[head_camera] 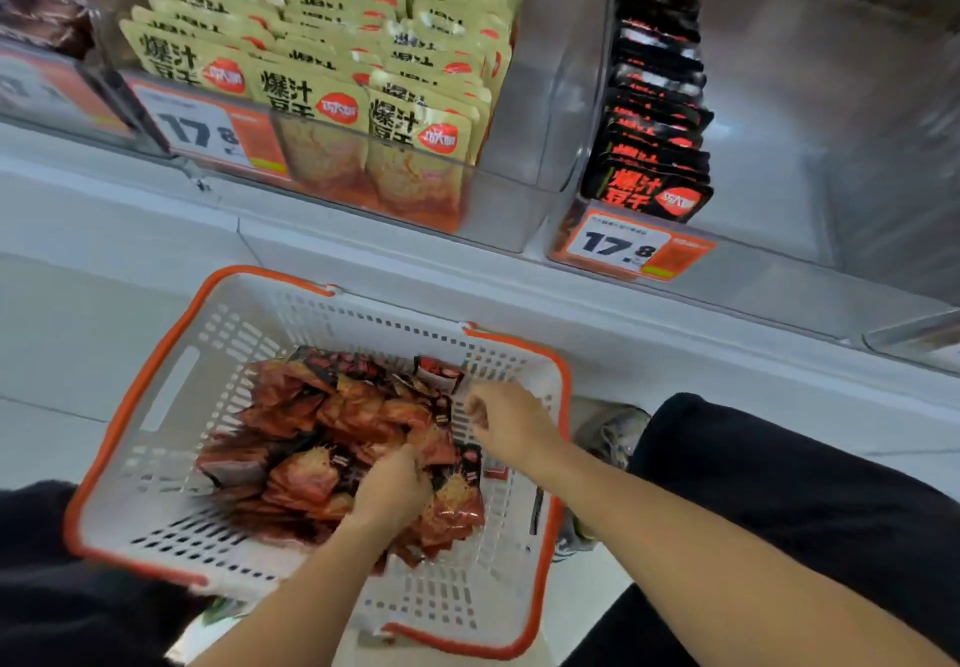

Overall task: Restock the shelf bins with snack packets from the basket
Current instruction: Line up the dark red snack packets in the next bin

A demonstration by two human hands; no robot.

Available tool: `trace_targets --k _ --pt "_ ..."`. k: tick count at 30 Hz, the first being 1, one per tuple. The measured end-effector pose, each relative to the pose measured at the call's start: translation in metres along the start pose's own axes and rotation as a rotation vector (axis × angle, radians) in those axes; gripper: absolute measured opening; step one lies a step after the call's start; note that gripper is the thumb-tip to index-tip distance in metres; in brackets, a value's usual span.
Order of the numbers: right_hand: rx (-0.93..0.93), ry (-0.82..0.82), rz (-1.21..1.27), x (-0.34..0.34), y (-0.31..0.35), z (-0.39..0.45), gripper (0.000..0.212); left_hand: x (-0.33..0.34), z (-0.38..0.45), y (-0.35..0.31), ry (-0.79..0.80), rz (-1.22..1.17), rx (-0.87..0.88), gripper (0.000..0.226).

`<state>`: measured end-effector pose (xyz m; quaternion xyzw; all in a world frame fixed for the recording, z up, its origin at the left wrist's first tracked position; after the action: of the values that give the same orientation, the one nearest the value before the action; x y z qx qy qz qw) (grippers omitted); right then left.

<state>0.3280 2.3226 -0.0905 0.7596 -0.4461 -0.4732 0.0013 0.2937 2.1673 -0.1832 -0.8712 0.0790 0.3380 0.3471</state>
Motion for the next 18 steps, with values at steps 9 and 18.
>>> trace_targets --k 9,18 --pt "0.504 0.127 0.37 0.121 -0.055 0.044 0.062 0.008 0.009 0.033 -0.188 -0.479 -0.194 0.027" --pt "0.73 0.252 0.368 0.162 -0.072 0.06 0.033 0.027 0.015 0.076 -0.125 -0.701 -0.377 0.039"
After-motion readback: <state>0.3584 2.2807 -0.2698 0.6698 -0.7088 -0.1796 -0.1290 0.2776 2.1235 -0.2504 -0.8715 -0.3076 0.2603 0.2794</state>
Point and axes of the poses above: each hand's wrist, its own z-axis towards the middle knuckle, its own x-axis out of the palm, y = z × x, the point moved 8 cm from there along z, towards the middle knuckle, and after that the axes turned 12 degrees about x, right-handed, at the moved point
